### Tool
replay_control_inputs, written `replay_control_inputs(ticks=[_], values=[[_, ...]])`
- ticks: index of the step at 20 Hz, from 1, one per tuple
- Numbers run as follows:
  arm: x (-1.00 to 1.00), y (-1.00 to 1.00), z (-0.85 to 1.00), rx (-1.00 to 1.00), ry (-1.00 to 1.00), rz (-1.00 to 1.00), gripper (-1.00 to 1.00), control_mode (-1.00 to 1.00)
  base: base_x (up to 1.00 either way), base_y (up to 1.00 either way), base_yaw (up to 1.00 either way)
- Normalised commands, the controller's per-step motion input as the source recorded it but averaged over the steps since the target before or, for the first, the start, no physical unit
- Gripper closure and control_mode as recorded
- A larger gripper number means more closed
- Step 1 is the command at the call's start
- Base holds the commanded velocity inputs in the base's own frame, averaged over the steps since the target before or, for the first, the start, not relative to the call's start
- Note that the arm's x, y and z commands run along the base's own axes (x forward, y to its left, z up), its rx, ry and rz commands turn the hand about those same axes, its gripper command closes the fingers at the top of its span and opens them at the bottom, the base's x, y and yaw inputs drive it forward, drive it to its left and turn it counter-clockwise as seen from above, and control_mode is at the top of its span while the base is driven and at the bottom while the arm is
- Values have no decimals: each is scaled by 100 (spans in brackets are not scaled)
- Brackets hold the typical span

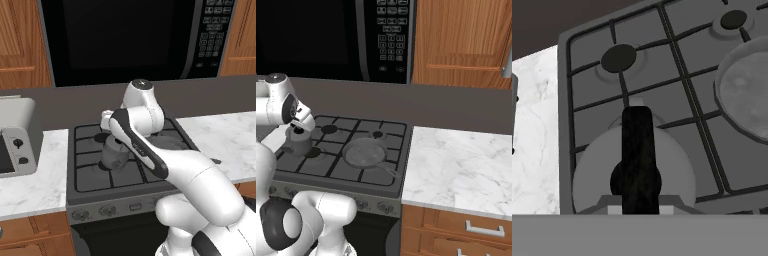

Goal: Pick the kettle from the counter and place it on a stove burner. Then turn the burner on.

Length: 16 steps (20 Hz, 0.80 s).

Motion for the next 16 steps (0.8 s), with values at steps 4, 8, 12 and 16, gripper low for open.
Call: replay_control_inputs(ticks=[4,8,12,16], values=[[2,0,-8,-8,0,0,100,-100,0,0,0],[9,0,-9,-5,0,0,100,-100,0,0,0],[26,0,-8,-1,0,0,100,-100,0,0,0],[37,0,-9,0,0,0,100,-100,0,0,0]])
